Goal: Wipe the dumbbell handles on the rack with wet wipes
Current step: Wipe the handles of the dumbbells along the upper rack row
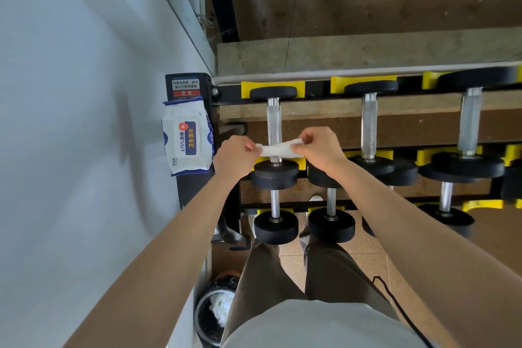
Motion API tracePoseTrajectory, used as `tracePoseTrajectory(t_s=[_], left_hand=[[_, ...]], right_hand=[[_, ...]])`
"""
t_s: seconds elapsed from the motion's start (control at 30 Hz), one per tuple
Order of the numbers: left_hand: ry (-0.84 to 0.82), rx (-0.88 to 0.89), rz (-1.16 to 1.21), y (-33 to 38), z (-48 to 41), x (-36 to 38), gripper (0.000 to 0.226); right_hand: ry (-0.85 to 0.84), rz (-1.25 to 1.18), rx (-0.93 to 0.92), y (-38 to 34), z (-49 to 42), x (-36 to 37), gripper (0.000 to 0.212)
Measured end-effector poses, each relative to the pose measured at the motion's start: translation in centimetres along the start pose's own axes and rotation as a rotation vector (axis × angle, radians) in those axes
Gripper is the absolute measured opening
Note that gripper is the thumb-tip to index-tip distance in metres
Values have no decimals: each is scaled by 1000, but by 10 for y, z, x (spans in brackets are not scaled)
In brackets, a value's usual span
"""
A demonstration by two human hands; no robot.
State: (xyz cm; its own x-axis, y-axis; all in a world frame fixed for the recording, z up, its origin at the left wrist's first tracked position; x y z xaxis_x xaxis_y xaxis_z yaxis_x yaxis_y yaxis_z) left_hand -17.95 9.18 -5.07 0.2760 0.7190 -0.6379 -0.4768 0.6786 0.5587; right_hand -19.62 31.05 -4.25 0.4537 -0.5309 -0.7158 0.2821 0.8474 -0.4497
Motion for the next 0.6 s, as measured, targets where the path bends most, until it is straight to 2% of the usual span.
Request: tracePoseTrajectory(t_s=[0.1,0.2,0.3,0.33,0.4,0.47,0.53,0.6], left_hand=[[109,-27,91,-4,-10,-13,28],[114,-44,324,-3,-23,-18,25],[68,-63,494,3,-35,-14,21],[51,-70,536,4,-40,-11,20],[9,-99,661,3,-48,1,25],[-36,-127,754,9,-50,13,27],[-81,-152,838,18,-52,26,27],[-116,-195,955,27,-54,35,27]], right_hand=[[-34,-99,-81,-22,4,3,9],[-1,-311,-4,-18,1,-7,8],[266,-670,169,11,1,-44,11],[364,-724,197,18,3,-57,14],[444,-726,196,21,3,-69,14],[403,-645,170,14,-3,-66,6],[272,-609,181,7,-15,-46,4],[113,-747,262,4,-27,-16,11]])
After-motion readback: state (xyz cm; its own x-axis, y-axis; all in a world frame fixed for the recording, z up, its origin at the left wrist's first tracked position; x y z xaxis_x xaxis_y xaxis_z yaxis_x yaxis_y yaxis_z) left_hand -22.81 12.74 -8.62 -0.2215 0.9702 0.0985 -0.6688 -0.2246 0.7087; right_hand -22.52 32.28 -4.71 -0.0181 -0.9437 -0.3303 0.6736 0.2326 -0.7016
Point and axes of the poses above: each hand's wrist, its own z-axis away from the middle knuckle, its own x-axis out of the palm, y = z × x, the point moved 9 cm from there along -z, towards the middle knuckle, and after that the axes turned 15 degrees about z, right-handed, at the moved point
